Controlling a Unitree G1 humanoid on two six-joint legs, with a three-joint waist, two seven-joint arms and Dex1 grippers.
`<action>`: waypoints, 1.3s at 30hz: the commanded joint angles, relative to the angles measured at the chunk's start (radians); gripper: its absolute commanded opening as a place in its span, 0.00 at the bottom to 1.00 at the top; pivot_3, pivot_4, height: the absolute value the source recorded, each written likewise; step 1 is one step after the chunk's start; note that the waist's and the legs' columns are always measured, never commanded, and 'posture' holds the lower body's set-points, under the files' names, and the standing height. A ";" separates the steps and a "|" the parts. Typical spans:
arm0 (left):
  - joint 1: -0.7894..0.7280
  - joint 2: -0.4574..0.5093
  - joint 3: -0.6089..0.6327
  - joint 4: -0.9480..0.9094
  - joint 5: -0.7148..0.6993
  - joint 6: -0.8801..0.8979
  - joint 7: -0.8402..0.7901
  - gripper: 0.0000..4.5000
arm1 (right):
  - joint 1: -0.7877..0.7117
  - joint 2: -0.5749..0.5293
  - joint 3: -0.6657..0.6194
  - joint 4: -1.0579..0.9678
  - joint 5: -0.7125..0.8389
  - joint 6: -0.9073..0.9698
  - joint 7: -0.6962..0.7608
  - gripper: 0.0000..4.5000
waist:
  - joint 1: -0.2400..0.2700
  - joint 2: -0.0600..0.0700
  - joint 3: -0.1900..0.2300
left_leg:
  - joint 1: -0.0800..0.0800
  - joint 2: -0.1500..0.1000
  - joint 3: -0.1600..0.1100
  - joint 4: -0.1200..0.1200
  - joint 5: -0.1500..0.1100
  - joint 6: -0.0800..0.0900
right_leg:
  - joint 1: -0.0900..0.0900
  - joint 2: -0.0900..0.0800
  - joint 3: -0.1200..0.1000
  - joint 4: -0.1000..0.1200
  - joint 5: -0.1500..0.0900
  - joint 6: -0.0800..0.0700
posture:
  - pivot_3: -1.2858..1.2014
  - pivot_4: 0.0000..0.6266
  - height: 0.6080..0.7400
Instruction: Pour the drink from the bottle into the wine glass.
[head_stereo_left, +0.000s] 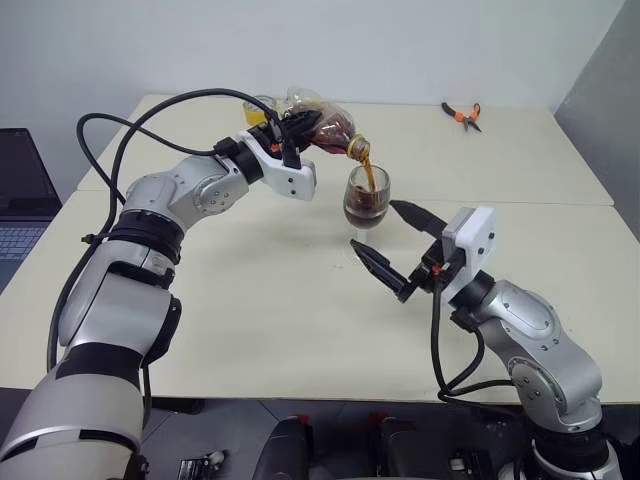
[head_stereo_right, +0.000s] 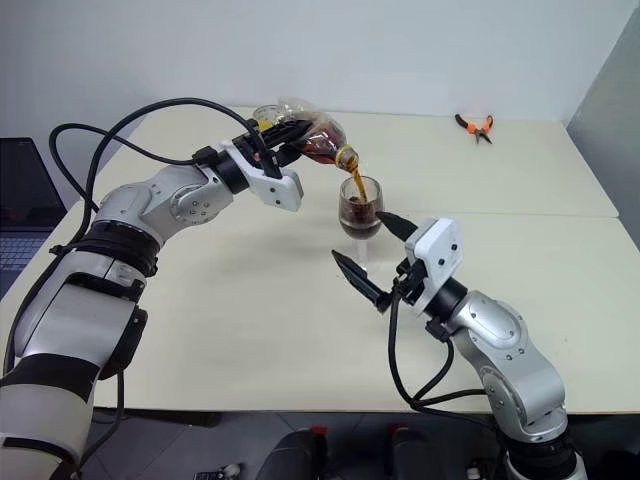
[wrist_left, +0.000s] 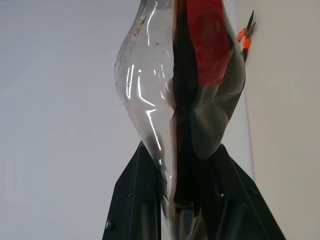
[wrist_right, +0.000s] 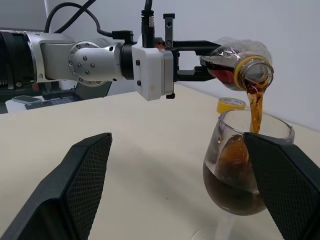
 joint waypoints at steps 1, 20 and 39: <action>-0.012 0.019 0.017 -0.037 -0.018 -0.002 0.003 0.14 | -0.018 0.014 -0.038 -0.013 -0.006 -0.048 -0.019 1.00 | 0.000 0.000 0.000 | 0.000 0.000 0.000 0.000 0.000 0.000 | 0.000 0.000 0.000 0.000 0.000 0.000 | 0.52 0.24 1.00; 0.121 -0.053 0.124 -0.128 -0.304 0.018 -0.241 0.14 | -0.010 0.010 -0.040 -0.005 -0.006 -0.062 -0.008 1.00 | -0.001 0.000 0.000 | 0.000 0.000 0.000 0.001 0.000 0.000 | 0.000 0.000 0.001 0.001 0.000 0.000 | 0.52 0.24 1.00; 0.497 -0.260 0.494 -0.524 -0.882 0.662 -0.447 0.14 | 0.023 -0.066 0.045 -0.057 0.015 -0.026 0.087 1.00 | -0.006 0.000 -0.001 | -0.001 0.001 -0.002 0.009 -0.001 0.001 | 0.000 0.000 0.001 0.006 0.000 0.000 | 0.52 0.24 1.00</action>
